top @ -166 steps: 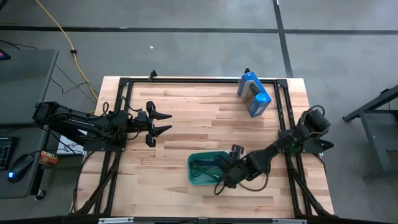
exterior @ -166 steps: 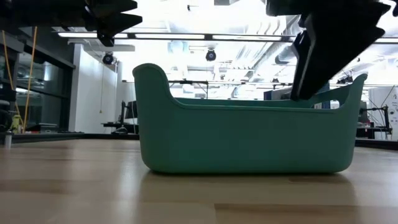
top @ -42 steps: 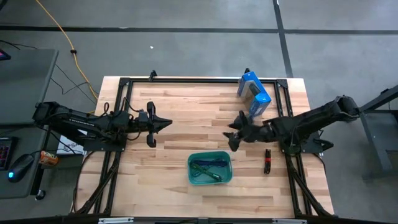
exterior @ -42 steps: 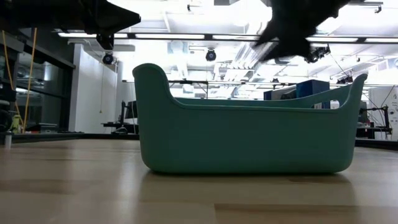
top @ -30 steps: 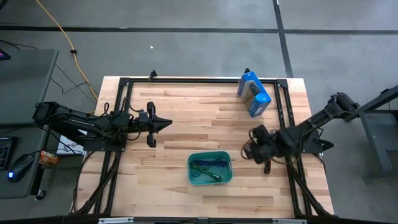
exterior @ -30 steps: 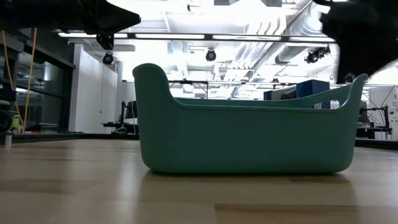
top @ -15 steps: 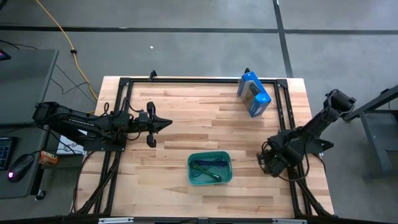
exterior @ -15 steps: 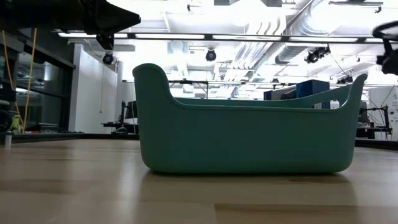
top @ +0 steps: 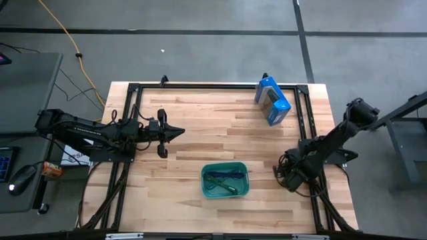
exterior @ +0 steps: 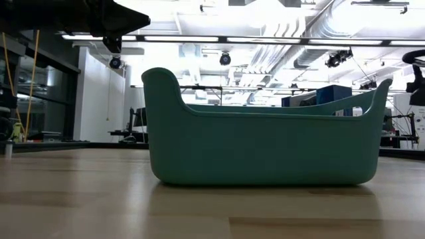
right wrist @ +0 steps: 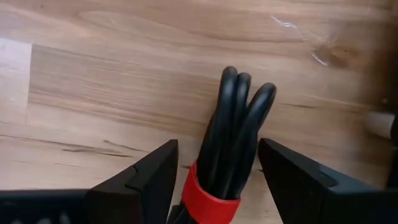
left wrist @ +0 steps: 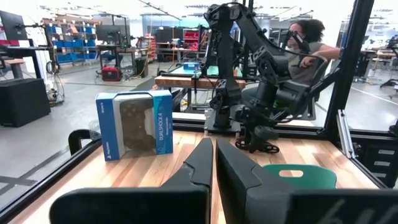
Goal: Pick and place USB-C Cables
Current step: Put the black charger cable into the green bin
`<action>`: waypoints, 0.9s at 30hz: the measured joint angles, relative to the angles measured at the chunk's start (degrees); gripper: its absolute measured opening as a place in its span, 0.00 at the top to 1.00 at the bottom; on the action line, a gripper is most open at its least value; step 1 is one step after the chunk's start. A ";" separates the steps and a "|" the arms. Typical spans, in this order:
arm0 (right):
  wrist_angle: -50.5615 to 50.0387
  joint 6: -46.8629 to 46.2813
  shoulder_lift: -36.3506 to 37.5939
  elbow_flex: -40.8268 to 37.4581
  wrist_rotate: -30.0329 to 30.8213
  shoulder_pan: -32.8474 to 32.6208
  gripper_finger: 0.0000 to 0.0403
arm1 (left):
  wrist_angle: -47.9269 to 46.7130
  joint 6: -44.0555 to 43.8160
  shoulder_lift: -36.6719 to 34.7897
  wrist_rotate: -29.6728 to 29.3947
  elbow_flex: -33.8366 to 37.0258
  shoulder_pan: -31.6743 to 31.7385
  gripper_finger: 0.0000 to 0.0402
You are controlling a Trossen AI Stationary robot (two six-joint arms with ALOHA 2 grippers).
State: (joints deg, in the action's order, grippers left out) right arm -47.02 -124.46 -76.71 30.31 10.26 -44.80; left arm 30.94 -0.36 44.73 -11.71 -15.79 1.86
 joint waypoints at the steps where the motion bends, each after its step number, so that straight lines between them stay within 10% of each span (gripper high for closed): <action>1: 0.02 0.02 -0.96 0.09 0.07 -0.02 0.45 | -0.04 -0.02 0.00 0.00 0.00 -0.01 1.00; 15: -1.71 1.07 -4.37 1.90 0.68 -0.02 0.47 | -0.09 -0.02 0.00 0.03 0.00 -0.01 1.00; 27: -2.08 1.39 -4.35 1.97 1.29 0.02 0.94 | -0.09 -0.02 0.00 0.00 0.00 -0.02 1.00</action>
State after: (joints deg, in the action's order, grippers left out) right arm -49.10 -123.08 -81.06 32.27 11.55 -44.77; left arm 30.85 -0.38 44.73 -11.70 -15.79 1.85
